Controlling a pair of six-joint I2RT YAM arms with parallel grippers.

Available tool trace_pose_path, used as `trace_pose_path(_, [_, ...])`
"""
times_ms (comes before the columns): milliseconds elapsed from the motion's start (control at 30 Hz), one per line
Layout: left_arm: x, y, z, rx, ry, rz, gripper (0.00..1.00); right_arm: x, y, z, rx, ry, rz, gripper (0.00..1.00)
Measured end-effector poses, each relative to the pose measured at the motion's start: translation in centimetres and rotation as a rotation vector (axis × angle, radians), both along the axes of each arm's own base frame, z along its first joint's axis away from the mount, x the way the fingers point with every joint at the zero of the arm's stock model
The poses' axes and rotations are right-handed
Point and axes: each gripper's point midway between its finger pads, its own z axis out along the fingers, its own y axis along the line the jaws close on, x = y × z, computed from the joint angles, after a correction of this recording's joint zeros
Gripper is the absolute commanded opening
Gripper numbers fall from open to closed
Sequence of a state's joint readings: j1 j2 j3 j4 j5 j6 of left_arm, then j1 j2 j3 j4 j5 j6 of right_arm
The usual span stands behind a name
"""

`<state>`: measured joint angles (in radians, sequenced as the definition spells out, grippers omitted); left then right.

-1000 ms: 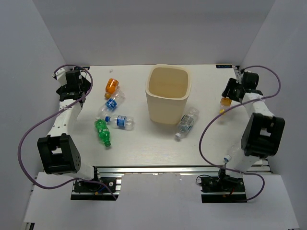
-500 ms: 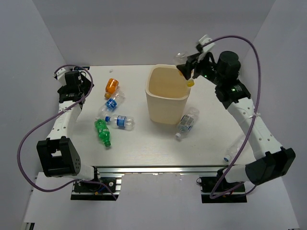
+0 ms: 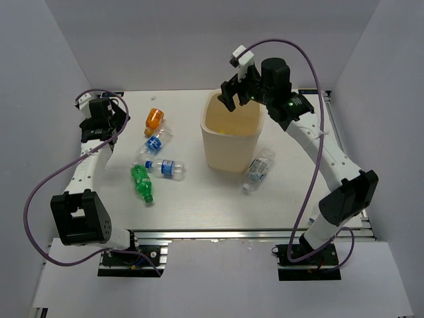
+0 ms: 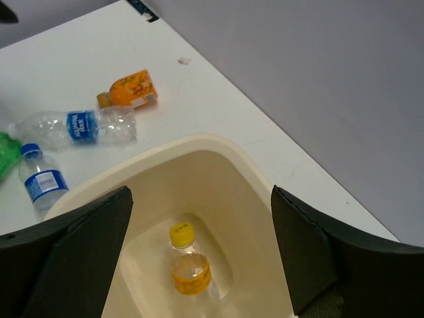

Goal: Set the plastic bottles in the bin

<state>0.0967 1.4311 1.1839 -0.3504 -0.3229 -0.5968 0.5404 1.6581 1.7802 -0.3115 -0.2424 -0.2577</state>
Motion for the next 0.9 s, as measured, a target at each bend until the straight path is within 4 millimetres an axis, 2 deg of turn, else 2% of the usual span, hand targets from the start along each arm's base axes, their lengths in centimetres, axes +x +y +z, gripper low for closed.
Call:
trace_pose_path(100, [0.0,-0.1,0.2,0.002,-0.005,-0.01,0.98,0.0,-1.4,2.0,0.032,-0.018,-0.08,0.89])
trace_pose_path(233, [0.3,-0.3,0.5,0.001,-0.017,-0.026,0.98,-0.5,-4.8,4.7,0.103,-0.021,-0.247,0.89])
trace_pose_path(300, [0.3,-0.5,0.5,-0.003,-0.019,-0.033,0.98,-1.0,-7.7,5.4,0.153,0.001,-0.343,0.89])
trace_pose_path(400, [0.5,-0.8,0.6,-0.01,-0.024,-0.049,0.98,-1.9,-14.2,4.6,0.255,0.067,-0.539,0.89])
trace_pose_path(500, [0.8,-1.0,0.6,-0.015,-0.025,-0.063,0.98,-3.7,-21.0,0.8,0.344,0.157,-0.77,0.89])
trace_pose_path(533, [0.8,-1.1,0.6,-0.017,-0.026,-0.069,0.98,-4.5,-22.6,-0.8,0.372,0.186,-0.836,0.89])
trace_pose_path(600, [0.9,-1.2,0.6,-0.019,-0.031,-0.078,0.98,-6.3,-24.2,-4.3,0.397,0.257,-0.922,0.89])
trace_pose_path(733, [1.2,-1.4,0.9,-0.021,-0.043,-0.089,0.98,-8.8,-25.2,-10.1,0.417,0.399,-1.015,0.89])
trace_pose_path(900, [1.2,-1.5,0.8,-0.025,-0.043,-0.096,0.98,-9.3,-24.3,-15.1,0.43,0.552,-1.04,0.89])
